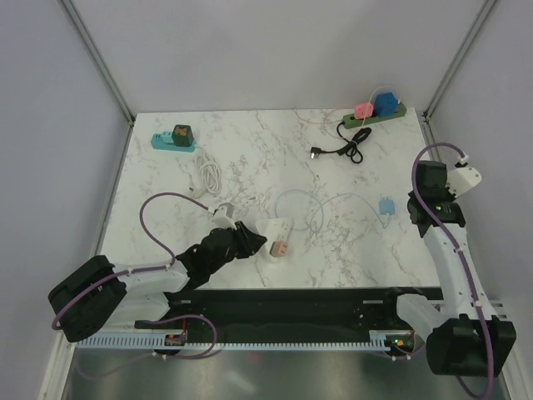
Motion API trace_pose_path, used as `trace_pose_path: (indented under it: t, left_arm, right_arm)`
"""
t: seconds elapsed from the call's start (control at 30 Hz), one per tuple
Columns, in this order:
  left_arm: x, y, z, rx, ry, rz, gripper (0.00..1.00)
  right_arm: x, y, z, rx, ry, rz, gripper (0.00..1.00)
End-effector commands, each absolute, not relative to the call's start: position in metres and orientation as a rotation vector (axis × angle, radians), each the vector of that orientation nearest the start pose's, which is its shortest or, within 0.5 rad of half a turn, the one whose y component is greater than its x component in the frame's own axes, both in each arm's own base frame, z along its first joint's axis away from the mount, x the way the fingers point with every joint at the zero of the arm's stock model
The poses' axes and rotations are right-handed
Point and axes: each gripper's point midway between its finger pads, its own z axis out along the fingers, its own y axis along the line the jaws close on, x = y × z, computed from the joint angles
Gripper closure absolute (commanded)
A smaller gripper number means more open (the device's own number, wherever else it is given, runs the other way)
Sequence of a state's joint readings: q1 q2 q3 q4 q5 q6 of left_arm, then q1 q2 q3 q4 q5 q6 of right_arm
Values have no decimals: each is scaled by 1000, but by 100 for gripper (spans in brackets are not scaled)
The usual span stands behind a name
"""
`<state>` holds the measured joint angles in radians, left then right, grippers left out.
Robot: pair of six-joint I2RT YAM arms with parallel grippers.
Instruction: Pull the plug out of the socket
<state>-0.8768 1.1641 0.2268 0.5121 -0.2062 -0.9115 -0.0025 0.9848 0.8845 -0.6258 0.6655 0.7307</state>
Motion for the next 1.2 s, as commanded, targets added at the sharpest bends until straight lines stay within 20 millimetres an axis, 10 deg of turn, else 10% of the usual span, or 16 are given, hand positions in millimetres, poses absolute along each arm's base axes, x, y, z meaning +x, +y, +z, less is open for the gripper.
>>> trace_pose_path:
  t: [0.0, 0.23, 1.17]
  left_arm:
    - [204, -219, 26, -104, 2205, -709, 98]
    - [204, -222, 26, -95, 2198, -733, 98]
    - [204, -226, 27, -92, 2194, -757, 98]
  right_arm:
    - [313, -84, 178, 966, 1919, -55, 100]
    - [319, -109, 111, 1098, 1902, 375, 89]
    - [337, -113, 47, 1114, 1904, 473, 49]
